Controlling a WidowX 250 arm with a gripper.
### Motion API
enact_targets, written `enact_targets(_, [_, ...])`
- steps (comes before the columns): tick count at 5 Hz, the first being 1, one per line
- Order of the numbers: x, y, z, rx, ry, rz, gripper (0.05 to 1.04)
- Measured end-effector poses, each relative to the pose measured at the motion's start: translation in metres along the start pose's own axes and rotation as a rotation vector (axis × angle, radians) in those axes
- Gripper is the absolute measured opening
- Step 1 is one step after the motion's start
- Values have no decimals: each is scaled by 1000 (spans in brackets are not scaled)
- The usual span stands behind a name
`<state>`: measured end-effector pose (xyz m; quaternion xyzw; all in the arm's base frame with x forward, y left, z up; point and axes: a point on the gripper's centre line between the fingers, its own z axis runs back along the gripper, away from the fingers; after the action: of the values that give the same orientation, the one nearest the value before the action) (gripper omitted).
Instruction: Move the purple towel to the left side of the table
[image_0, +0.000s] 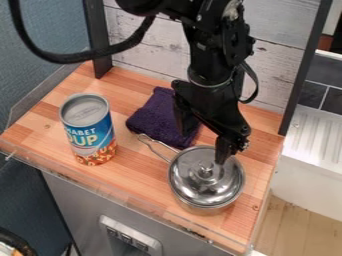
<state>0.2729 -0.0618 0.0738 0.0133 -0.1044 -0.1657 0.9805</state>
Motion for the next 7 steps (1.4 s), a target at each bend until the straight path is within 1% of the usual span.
enact_targets(1, [-3,0,-8,-2,32,3,1001])
enact_targets(2, [12,32,-20,22,36,104,1001])
enact_targets(3, [27,51,-29,33,18,174,1001])
enact_targets(4, [34,74,-45,66,16,273,1001])
enact_targets(5, [42,88,-58,89,21,327,1001])
enact_targets(6, [43,100,-73,92,34,377,1001])
enact_targets(7, [40,103,-90,97,70,387,1001])
